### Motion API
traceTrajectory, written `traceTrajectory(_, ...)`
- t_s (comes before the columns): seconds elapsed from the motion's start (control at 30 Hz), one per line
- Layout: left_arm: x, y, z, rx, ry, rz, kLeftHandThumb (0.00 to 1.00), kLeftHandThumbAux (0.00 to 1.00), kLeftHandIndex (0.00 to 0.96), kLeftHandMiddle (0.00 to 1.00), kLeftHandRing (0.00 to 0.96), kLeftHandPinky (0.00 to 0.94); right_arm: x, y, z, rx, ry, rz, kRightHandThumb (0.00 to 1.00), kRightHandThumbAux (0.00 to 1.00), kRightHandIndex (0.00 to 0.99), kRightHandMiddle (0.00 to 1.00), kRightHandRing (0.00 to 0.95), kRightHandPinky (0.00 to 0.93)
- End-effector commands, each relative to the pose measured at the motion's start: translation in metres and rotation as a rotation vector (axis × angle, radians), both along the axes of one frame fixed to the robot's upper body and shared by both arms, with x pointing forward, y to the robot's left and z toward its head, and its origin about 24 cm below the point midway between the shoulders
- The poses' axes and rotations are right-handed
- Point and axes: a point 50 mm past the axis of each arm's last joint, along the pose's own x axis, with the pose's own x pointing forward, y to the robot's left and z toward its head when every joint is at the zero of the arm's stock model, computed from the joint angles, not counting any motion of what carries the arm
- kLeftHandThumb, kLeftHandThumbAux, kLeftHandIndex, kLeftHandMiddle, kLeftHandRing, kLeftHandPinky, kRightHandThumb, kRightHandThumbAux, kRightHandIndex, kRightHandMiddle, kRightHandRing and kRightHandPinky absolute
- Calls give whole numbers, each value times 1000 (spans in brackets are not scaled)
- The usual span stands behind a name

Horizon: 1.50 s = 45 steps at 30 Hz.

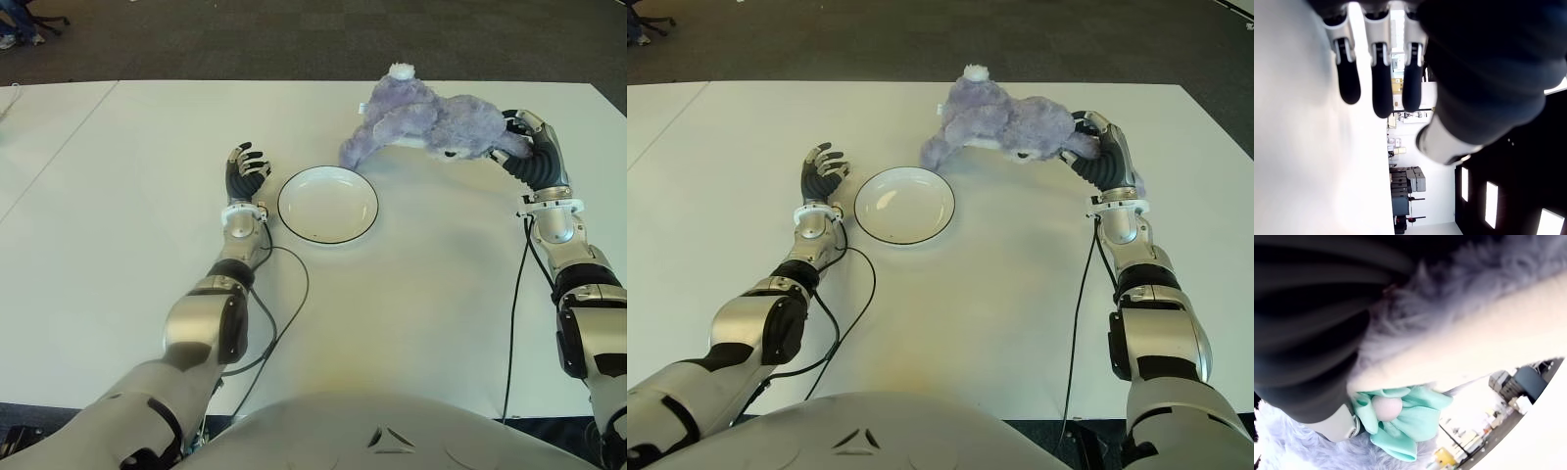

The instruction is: Put the doll into the plate.

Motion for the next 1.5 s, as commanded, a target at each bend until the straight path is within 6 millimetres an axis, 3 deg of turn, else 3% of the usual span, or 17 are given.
traceTrajectory(0.03, -68, -6, -79, -73, 384, 21, 375, 935, 208, 332, 349, 343, 0, 2, 3, 48, -33, 5, 698, 718, 439, 854, 859, 822)
traceTrajectory(0.23, -68, -6, -80, -77, 384, 18, 387, 929, 211, 329, 341, 361, 1, 1, 3, 92, -41, 0, 699, 717, 439, 852, 858, 820)
traceTrajectory(0.4, -67, -6, -79, -88, 378, 21, 463, 929, 214, 332, 338, 353, 2, 3, 4, 145, -50, 7, 699, 715, 440, 844, 853, 816)
traceTrajectory(1.07, -68, -5, -81, -63, 404, 14, 321, 913, 203, 339, 369, 391, 8, 19, 15, 280, -140, 74, 701, 711, 441, 837, 856, 829)
traceTrajectory(1.33, -68, -5, -80, -69, 400, 11, 325, 917, 205, 328, 355, 388, 7, 24, 17, 293, -168, 104, 703, 712, 441, 838, 859, 835)
traceTrajectory(1.5, -67, -5, -80, -80, 389, 15, 392, 927, 224, 334, 353, 378, 6, 29, 18, 283, -184, 130, 706, 711, 441, 836, 858, 828)
